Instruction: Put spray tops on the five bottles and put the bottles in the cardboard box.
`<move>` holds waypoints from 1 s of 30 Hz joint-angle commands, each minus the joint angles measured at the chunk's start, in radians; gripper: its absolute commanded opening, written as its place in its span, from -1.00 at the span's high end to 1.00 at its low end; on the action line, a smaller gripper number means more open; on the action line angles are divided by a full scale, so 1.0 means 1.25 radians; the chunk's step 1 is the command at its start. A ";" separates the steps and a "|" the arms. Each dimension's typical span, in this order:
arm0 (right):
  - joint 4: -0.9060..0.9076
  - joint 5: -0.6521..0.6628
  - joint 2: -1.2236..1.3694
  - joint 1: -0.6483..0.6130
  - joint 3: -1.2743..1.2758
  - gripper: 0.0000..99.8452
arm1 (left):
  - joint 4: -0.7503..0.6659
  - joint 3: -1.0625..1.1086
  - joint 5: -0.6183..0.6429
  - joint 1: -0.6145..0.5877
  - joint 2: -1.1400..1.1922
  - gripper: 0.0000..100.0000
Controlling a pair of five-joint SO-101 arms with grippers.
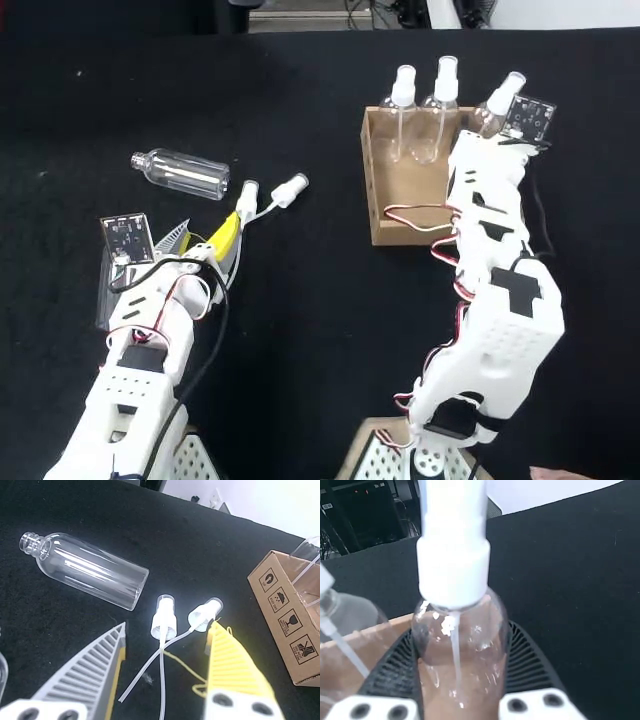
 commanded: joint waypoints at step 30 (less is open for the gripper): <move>0.002 0.000 -0.012 -0.017 -0.030 0.97 | -0.018 0.017 0.004 -0.007 -0.014 0.49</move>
